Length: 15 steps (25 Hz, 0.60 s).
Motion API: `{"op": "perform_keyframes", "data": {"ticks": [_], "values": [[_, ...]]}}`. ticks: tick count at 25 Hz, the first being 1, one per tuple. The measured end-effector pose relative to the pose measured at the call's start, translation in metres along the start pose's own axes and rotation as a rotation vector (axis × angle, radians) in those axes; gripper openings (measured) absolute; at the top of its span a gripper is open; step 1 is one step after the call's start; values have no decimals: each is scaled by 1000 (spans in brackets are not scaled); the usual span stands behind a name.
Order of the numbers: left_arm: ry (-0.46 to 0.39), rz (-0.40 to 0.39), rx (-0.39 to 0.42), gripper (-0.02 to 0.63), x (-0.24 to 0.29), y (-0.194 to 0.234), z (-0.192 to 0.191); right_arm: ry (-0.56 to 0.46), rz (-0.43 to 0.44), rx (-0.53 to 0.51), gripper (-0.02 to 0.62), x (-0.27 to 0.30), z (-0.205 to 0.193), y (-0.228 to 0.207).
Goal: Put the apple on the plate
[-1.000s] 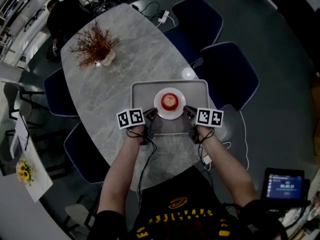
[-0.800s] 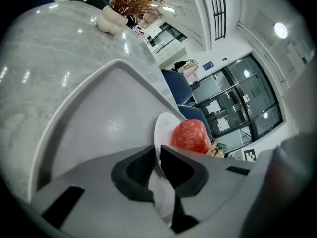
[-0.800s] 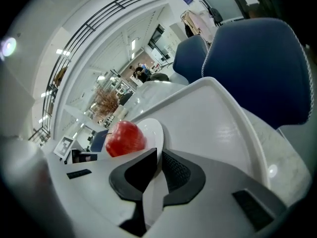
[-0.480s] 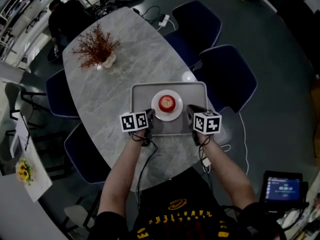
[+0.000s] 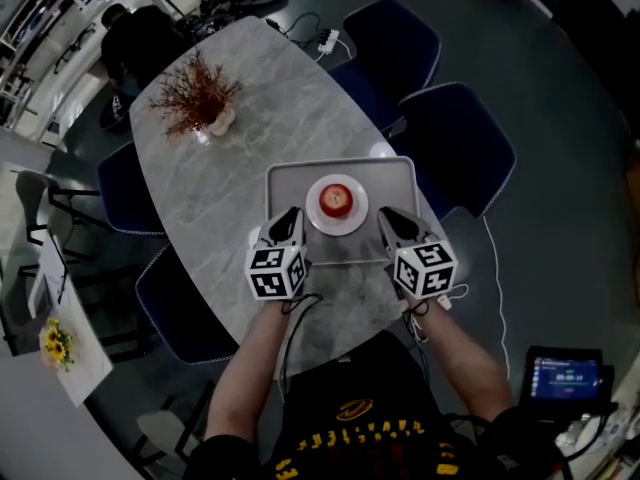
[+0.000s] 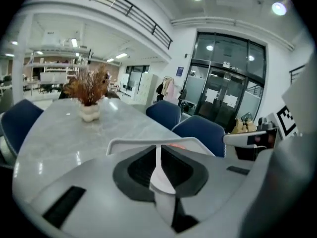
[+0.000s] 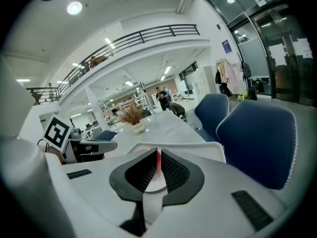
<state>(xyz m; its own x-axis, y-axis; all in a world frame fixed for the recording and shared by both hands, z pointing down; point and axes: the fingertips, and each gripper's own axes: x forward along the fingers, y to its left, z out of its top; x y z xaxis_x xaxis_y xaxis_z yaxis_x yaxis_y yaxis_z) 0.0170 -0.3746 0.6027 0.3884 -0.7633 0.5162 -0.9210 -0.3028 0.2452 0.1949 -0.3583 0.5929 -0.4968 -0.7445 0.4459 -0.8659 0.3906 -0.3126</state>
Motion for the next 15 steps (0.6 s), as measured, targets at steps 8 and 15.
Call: {"op": "perform_keyframes", "data": {"ticks": [8, 15], "values": [[-178, -149, 122, 0, -91, -61, 25, -109, 86, -146, 6, -52, 15, 72], [-283, -204, 192, 1, -166, -97, 33, -212, 97, -179, 6, -99, 28, 130]]}}
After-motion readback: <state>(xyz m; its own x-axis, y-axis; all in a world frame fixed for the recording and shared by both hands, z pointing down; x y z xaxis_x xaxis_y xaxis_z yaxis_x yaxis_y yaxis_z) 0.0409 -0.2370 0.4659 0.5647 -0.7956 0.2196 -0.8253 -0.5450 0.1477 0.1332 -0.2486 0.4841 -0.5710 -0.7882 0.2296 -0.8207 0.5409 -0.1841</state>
